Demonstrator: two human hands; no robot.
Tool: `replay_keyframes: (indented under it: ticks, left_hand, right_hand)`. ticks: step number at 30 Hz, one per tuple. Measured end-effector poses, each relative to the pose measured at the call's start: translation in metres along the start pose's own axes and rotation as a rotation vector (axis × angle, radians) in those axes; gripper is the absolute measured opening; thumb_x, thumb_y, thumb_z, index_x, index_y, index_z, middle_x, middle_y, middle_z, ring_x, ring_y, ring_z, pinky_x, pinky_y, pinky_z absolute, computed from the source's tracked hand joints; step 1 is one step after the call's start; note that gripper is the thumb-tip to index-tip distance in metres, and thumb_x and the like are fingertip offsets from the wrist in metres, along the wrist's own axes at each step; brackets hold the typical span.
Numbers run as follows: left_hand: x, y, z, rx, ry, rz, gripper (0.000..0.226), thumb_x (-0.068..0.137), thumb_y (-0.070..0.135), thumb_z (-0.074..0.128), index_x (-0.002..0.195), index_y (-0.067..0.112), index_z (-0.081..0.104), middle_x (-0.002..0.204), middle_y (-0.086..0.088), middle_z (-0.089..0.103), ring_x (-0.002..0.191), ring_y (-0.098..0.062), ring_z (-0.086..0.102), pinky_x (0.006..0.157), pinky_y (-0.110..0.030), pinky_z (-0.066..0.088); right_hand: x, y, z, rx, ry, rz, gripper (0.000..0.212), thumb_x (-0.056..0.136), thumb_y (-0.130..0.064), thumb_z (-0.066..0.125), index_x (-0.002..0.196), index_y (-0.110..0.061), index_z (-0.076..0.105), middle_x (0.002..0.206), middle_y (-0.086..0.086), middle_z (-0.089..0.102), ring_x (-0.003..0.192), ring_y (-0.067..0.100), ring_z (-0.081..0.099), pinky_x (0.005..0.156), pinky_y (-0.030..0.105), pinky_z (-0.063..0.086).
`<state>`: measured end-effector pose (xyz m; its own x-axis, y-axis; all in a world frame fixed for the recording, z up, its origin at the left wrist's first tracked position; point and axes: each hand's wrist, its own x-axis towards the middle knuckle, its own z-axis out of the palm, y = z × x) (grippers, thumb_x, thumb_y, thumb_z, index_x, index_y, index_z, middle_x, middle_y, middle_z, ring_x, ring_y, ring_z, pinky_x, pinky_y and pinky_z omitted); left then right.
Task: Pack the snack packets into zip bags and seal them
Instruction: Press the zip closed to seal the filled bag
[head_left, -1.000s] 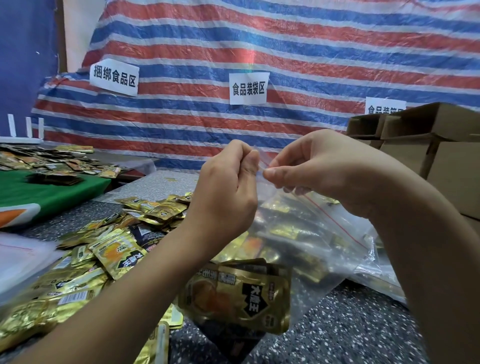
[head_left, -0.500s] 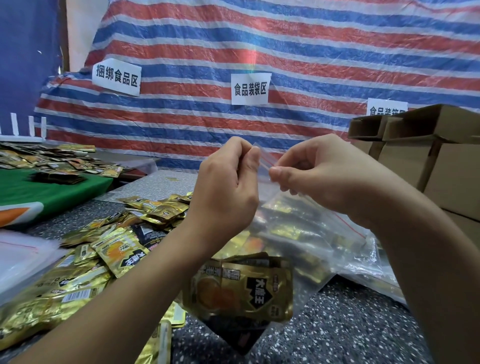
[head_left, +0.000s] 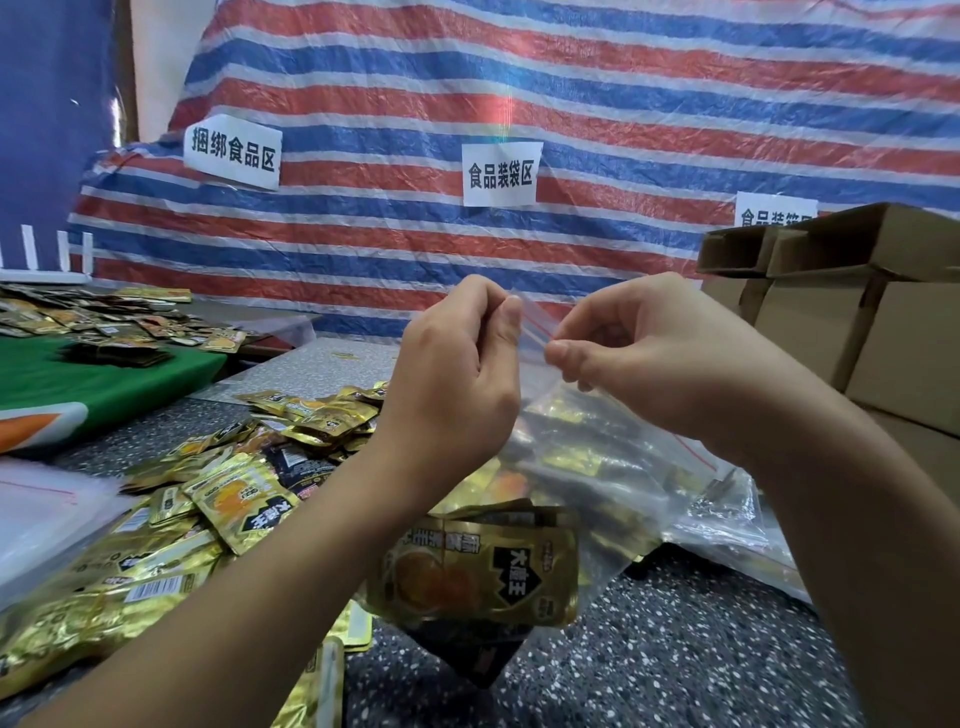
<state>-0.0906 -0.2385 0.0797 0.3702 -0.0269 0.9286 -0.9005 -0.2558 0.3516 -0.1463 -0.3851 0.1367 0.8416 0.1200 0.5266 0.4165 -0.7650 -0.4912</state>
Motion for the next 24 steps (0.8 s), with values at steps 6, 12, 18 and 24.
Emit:
replay_keyframes:
  ticks: [6, 12, 18, 24]
  left_hand:
    - [-0.001, 0.000, 0.001, 0.004, 0.007, 0.007, 0.024, 0.102, 0.012, 0.049, 0.079, 0.006, 0.053, 0.056, 0.011, 0.040, 0.049, -0.007, 0.036, 0.048, -0.018, 0.026]
    - [-0.001, 0.000, 0.000, 0.021, 0.015, 0.018, 0.024, 0.102, 0.013, 0.049, 0.080, 0.005, 0.054, 0.057, 0.011, 0.042, 0.051, -0.007, 0.037, 0.049, -0.017, 0.026]
    - [0.002, -0.005, 0.000, 0.025, 0.038, -0.029, 0.025, 0.102, 0.013, 0.049, 0.080, 0.004, 0.054, 0.057, 0.008, 0.042, 0.051, -0.008, 0.037, 0.049, -0.019, 0.027]
    - [0.002, -0.005, 0.000, 0.044, 0.048, -0.004, 0.025, 0.103, 0.014, 0.048, 0.080, 0.005, 0.053, 0.058, 0.008, 0.041, 0.052, -0.008, 0.038, 0.048, -0.016, 0.027]
  right_hand:
    - [-0.002, 0.001, 0.002, 0.028, 0.019, 0.023, 0.020, 0.089, -0.031, 0.073, 0.071, -0.023, 0.072, 0.062, -0.005, 0.068, 0.055, 0.003, 0.056, 0.061, 0.026, 0.046]
    - [-0.002, 0.003, 0.005, -0.034, 0.041, 0.026, 0.023, 0.091, -0.035, 0.070, 0.070, -0.025, 0.069, 0.062, -0.008, 0.068, 0.050, -0.001, 0.055, 0.054, 0.021, 0.042]
    - [-0.005, 0.010, 0.007, -0.042, 0.027, -0.002, 0.019, 0.093, -0.028, 0.068, 0.075, -0.022, 0.070, 0.067, -0.001, 0.070, 0.061, 0.012, 0.063, 0.066, 0.037, 0.054]
    - [-0.006, 0.014, 0.008, -0.023, 0.066, -0.047, 0.015, 0.092, -0.027, 0.069, 0.079, -0.021, 0.072, 0.069, 0.001, 0.071, 0.068, 0.018, 0.066, 0.070, 0.040, 0.055]
